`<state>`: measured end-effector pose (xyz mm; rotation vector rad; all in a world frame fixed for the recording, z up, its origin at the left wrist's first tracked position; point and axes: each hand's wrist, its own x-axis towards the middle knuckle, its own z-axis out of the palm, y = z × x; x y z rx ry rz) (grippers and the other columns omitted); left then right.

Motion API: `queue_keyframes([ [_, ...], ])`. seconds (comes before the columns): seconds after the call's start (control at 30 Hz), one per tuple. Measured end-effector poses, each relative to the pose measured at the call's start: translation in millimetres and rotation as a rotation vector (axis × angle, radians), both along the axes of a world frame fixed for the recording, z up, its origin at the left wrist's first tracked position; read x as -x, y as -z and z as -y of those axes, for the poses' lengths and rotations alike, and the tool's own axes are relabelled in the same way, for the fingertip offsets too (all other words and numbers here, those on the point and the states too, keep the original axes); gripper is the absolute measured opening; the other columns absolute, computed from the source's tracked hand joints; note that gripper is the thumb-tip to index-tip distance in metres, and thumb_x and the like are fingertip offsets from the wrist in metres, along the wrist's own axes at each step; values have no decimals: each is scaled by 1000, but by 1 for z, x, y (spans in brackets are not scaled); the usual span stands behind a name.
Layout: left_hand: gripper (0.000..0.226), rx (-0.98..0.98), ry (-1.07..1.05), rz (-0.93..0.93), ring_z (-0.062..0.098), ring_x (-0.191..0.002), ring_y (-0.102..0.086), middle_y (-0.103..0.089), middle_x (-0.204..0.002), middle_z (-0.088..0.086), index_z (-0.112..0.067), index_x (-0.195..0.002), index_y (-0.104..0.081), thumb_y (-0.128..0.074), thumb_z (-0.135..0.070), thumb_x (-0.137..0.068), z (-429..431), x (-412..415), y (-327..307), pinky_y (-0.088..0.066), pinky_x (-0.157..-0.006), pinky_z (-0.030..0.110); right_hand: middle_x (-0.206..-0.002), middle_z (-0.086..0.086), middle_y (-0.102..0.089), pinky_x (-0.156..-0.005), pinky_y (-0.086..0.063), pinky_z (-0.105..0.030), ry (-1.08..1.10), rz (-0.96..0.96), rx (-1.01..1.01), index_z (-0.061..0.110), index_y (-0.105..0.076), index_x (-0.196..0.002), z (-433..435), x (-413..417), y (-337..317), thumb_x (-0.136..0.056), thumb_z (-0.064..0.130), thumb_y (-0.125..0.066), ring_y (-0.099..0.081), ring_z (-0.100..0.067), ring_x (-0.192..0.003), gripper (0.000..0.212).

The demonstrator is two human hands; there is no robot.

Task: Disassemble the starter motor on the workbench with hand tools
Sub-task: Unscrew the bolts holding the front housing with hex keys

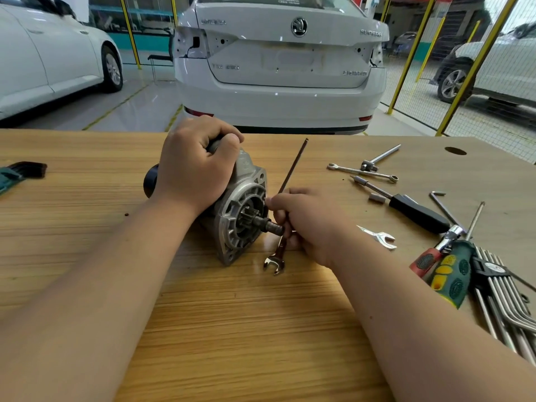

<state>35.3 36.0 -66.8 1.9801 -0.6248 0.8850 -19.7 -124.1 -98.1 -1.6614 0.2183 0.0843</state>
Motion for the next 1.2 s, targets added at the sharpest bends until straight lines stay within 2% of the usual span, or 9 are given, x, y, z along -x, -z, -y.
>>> queue_keyframes([
  [0.17, 23, -6, -10, -1, -3, -88, -49, -64, -84, -6, -9, -85, -74, -50, -12, -87, 0, 1, 0, -34, -77, 3, -46, 6, -49, -37, -30, -18, 48, -107, -97, 13, -62, -81, -6, -1, -1, -88, 19, -64, -39, -8, -36, 10],
  [0.37, 23, 2, -3, 7, -10, -85, -50, -65, -85, -5, -11, -85, -73, -50, -10, -88, 1, 1, 1, -32, -75, 0, -46, 8, -47, -35, -29, -17, -25, -174, -216, 15, -61, -75, -3, -3, -3, -92, 22, -62, -37, -5, -35, 18],
  [0.43, 23, 15, -4, 2, -18, -83, -50, -64, -83, -7, -12, -84, -73, -50, -10, -88, 1, 0, 2, -32, -74, -1, -49, 7, -52, -38, -34, -19, -55, -74, -92, 16, -60, -74, 0, -3, -2, -91, 25, -64, -42, -7, -38, 20],
  [0.57, 23, 16, -1, -4, -21, -84, -49, -64, -83, -7, -12, -85, -73, -50, -11, -88, 2, -1, 2, -32, -74, 0, -59, 6, -59, -53, -44, -28, -95, 243, 545, 20, -61, -68, 7, -1, -8, -90, 37, -64, -51, -9, -50, 28],
  [0.63, 24, 14, -1, -7, -21, -85, -48, -65, -86, -6, -12, -86, -73, -50, -12, -88, 2, 0, 2, -33, -75, 0, -62, 1, -61, -54, -43, -27, -100, 280, 612, 18, -63, -70, 10, 0, -11, -90, 39, -62, -51, -9, -52, 30],
  [0.73, 24, 12, -8, -5, -21, -86, -48, -65, -87, -6, -11, -88, -74, -50, -12, -89, 0, 0, 3, -33, -77, 1, -69, -4, -65, -54, -44, -28, -76, 259, 563, 16, -64, -72, 11, 1, -11, -91, 34, -59, -52, -11, -52, 27],
  [0.9, 24, 14, -20, -20, -7, -87, -47, -63, -86, -9, -16, -88, -73, -48, -15, -90, 2, 1, 2, -33, -77, 3, -59, 2, -60, -45, -43, -25, -78, 176, 273, 16, -62, -66, 12, -2, -7, -90, 22, -64, -50, -11, -45, 24],
  [1.03, 25, 20, -24, -18, -18, -86, -47, -62, -86, -11, -15, -88, -73, -49, -16, -89, 1, 1, 3, -31, -77, 1, -55, 4, -57, -47, -44, -26, -106, 138, 125, 16, -60, -65, 11, -4, -6, -91, 19, -64, -48, -11, -46, 26],
  [1.2, 25, 31, -20, -9, -13, -85, -48, -64, -87, -9, -13, -87, -74, -49, -14, -89, 1, 0, 4, -33, -79, 3, -68, 16, -52, -50, -36, -10, -97, 582, 864, 28, -52, -73, 7, 3, -10, -87, 19, -67, -48, 2, -58, 22],
])
